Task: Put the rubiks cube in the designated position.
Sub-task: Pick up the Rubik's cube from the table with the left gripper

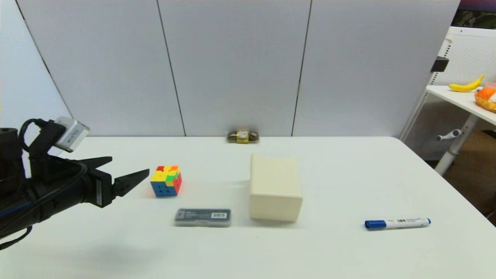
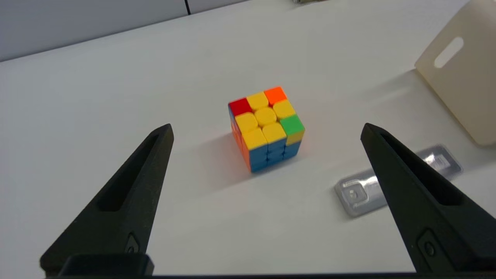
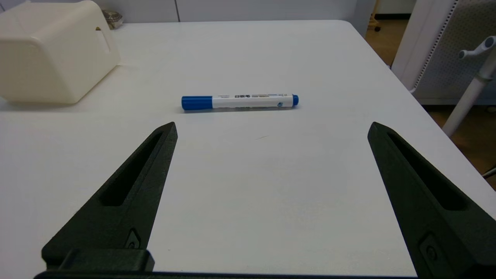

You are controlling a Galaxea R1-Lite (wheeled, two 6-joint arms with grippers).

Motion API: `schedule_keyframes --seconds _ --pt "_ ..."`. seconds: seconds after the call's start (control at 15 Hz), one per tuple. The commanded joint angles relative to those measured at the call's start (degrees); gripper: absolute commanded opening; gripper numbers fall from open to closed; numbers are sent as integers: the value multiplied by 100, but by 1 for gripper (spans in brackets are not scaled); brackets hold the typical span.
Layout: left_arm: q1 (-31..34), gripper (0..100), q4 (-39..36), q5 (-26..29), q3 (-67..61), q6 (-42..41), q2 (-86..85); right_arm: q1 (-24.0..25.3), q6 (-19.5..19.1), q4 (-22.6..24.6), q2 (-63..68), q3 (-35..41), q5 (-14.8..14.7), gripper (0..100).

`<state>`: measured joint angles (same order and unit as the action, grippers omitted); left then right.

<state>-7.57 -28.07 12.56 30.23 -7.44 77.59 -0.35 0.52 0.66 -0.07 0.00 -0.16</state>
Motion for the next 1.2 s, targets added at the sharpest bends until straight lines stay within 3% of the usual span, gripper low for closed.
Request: schedule_keyframes --seconds 0.07,0.27,1.2 --pt "-201 100 610 1 712 14 687 0 0 4 7 18 -2 100" --pt "-456 100 1349 -34 1477 243 1249 0 0 4 7 18 -2 100" --pt "-667 100 1190 -772 2074 621 2858 0 0 4 7 18 -2 100"
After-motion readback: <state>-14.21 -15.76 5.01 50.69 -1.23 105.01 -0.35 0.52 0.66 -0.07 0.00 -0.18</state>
